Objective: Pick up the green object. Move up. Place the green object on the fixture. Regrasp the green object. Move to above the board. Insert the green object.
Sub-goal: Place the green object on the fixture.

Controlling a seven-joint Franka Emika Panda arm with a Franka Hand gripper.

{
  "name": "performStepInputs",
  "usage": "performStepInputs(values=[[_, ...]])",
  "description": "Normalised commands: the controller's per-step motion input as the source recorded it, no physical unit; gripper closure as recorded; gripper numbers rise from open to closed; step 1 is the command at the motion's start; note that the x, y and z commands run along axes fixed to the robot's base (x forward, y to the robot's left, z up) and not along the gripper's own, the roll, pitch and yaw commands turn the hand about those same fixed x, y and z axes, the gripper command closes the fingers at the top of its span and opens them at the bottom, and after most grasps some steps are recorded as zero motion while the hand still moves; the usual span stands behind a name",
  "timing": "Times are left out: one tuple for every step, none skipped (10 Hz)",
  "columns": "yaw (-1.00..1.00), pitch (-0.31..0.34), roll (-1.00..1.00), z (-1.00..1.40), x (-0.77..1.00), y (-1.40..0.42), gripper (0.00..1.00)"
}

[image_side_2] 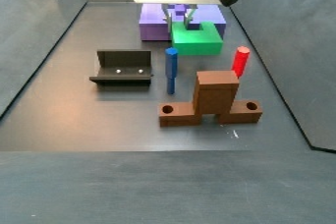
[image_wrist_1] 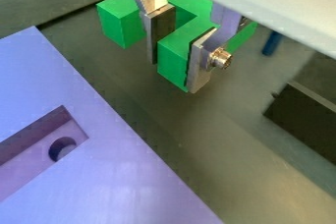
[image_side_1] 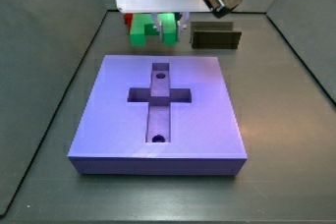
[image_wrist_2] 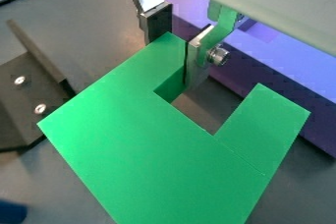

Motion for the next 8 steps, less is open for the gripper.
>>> performStepInputs(values=[[-0.33, -0.097, -1.0, 0.2, 0.4, 0.0, 1.0], [-0.16, -0.077, -1.0, 0.16, 0.39, 0.07, 1.0], [-0.03, 0.0, -1.0, 0.25, 0.56, 0.05, 1.0], [0.0, 0.066, -0.9, 0.38, 0.67, 0.0, 1.0], [0.11, 0.146, -0.82, 0.46, 0.55, 0.0, 1.0], [0.12, 0.163, -0.76, 0.49, 0.57, -0.05, 1.0], [0.08, 0.209, -0.72, 0.51, 0.63, -0.14, 1.0], [0.01, 0.246, -0.66, 0.56, 0.69, -0.27, 1.0]])
